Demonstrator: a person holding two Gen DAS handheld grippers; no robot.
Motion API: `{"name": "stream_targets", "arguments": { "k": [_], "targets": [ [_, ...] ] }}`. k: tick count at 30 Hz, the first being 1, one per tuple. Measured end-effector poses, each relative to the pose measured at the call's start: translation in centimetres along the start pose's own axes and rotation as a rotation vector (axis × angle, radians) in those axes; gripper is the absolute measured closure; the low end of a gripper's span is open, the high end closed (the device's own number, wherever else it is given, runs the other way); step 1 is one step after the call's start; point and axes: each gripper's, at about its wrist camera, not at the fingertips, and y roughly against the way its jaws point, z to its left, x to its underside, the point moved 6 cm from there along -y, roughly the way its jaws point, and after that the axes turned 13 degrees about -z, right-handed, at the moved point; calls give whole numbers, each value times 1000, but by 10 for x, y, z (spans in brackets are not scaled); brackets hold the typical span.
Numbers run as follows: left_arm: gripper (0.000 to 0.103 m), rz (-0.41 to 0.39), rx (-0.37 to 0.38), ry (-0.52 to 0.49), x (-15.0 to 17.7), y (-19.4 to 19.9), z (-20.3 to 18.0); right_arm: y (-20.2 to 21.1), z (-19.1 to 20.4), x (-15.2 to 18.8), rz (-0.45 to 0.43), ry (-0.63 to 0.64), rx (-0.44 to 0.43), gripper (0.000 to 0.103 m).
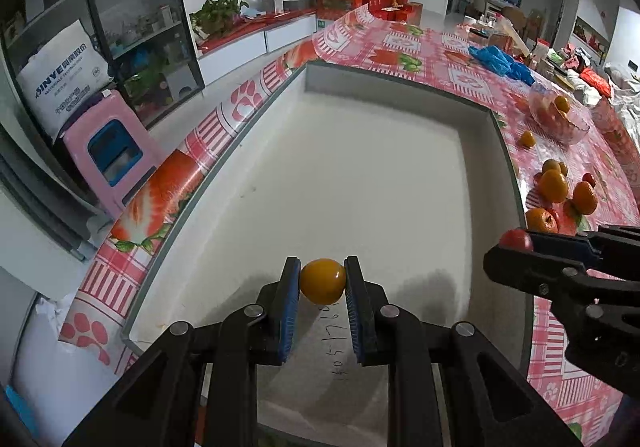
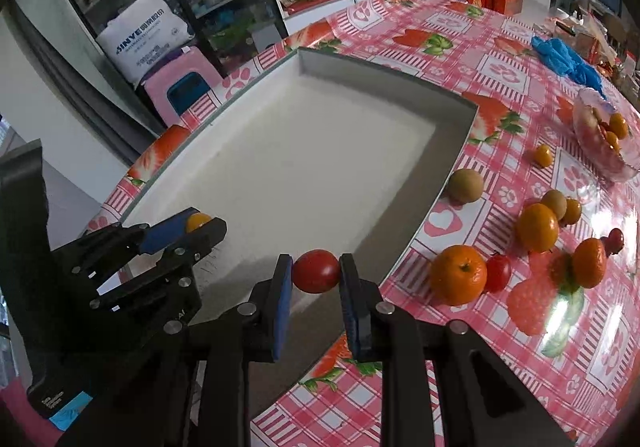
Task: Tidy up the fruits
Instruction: 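Carry both tomatoes into the white tray and open both tools, then move the left tool back over the table toward a mandarin orange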
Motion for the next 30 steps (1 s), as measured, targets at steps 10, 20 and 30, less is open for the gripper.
{"name": "stream_targets", "arguments": {
  "k": [10, 20, 30],
  "targets": [
    [63, 22, -16, -31, 4, -4, -4, 12, -4, -7, -36, -2, 14, 38],
    [8, -32, -44, -86, -7, 9, -21, 36, -30, -14, -88, -43, 35, 23],
    [8, -20, -43, -123, -11, 13, -45, 55, -73, -4, -116, -102, 89, 0]
  ]
}}
